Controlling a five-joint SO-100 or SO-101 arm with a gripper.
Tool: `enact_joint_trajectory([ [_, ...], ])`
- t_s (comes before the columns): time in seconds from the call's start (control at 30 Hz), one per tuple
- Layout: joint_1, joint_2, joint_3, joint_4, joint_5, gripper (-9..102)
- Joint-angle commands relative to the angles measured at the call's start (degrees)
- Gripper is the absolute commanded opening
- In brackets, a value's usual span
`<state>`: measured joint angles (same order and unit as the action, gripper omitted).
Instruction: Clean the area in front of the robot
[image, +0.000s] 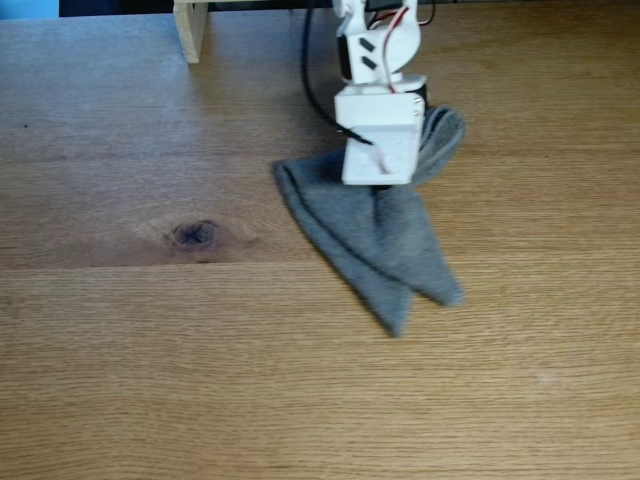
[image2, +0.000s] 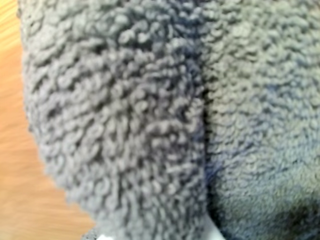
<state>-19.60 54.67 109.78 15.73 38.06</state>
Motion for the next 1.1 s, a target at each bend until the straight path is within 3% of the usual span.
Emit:
enact_joint_trajectory([
  [0.0, -6.24, 3.08, -1.67, -3.69, -2.02, 0],
  [0.3, -10.2, 1.85, -1.05, -13.1, -10.02, 0],
  [0.5, -1.49, -4.39, -1.58, -26.46, -19.86, 0],
  [0.63, 5.62, -7.56, -1.67, -29.79, -25.05, 0],
  [0.77, 11.87, -10.11, -1.67, -26.89, -28.3, 0],
  [1.07, 26.81, -7.91, -1.14, -8.17, -25.58, 0],
])
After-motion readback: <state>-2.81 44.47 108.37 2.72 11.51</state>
